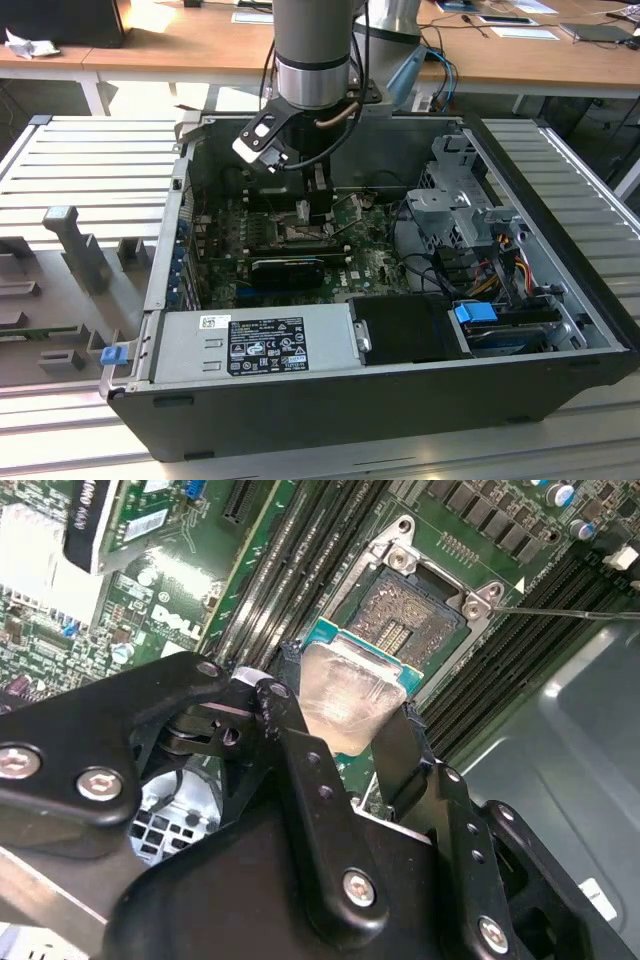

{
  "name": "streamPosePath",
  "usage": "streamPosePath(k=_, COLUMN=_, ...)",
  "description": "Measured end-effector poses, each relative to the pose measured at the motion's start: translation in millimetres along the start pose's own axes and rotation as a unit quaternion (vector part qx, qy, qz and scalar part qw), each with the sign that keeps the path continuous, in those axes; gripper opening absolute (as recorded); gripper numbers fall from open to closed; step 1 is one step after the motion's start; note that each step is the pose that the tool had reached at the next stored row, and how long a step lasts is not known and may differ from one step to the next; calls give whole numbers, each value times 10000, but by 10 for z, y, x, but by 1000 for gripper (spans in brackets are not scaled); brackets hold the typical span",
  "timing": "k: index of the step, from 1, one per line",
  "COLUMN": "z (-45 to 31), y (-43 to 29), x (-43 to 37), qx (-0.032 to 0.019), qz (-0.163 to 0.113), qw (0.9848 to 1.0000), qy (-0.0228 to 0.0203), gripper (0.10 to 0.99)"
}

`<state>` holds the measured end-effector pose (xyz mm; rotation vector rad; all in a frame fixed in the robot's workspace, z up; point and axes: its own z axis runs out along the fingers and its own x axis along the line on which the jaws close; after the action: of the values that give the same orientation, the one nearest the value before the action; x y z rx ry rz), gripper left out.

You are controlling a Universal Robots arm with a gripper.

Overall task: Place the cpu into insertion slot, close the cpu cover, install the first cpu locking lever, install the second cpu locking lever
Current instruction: 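Place the cpu into insertion slot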

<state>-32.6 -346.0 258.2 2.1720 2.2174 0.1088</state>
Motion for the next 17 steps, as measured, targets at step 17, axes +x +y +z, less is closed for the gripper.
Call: streamPosePath(k=17, z=357, y=-178, x=191, qx=-1, qz=3, qw=10000, qy=34, gripper=525)
